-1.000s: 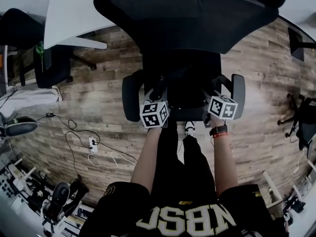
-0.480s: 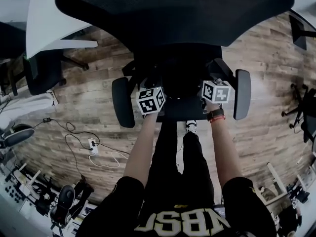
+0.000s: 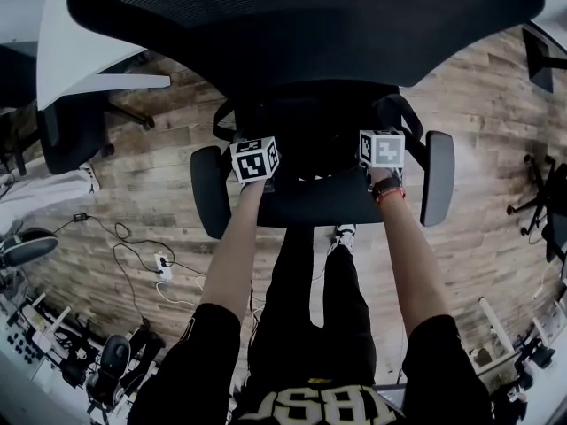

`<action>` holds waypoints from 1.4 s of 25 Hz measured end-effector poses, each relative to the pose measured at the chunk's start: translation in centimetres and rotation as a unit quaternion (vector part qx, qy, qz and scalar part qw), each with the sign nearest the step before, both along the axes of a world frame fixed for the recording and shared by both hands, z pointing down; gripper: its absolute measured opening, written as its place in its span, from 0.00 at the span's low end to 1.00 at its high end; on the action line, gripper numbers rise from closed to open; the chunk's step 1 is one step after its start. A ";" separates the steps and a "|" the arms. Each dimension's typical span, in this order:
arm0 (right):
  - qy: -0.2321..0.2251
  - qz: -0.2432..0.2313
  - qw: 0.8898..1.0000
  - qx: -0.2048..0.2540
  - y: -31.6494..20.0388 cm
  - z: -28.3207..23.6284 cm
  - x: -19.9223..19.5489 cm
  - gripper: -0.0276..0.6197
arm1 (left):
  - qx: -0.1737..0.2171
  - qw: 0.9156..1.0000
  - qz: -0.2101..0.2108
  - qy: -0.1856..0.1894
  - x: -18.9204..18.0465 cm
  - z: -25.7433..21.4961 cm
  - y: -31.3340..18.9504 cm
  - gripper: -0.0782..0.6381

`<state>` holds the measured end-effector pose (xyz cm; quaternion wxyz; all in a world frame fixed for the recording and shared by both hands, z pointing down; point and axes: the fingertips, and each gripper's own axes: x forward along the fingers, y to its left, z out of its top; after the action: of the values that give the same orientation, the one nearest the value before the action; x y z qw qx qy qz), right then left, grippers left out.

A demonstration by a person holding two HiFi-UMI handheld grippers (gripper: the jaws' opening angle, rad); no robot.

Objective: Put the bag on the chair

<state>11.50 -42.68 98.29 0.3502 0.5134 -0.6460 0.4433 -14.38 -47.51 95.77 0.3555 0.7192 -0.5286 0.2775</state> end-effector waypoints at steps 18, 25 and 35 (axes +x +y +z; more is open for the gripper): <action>-0.006 0.006 0.999 0.044 1.5 -7.4 0.5 0.67 | -0.003 0.999 -0.005 0.042 2.4 -6.3 2.9 0.61; -0.046 -0.006 0.990 0.131 0.9 -14.8 -0.9 0.67 | 0.068 0.995 0.004 0.077 5.6 -14.6 3.7 0.61; -0.024 -0.033 0.956 0.290 0.6 -30.8 0.3 0.64 | 0.210 0.974 -0.013 0.081 6.8 -30.4 4.6 0.58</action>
<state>11.76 -42.04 67.53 0.1847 0.5608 -0.7715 0.2370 -7.63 -42.87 65.34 0.2420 0.7910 -0.5535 0.0966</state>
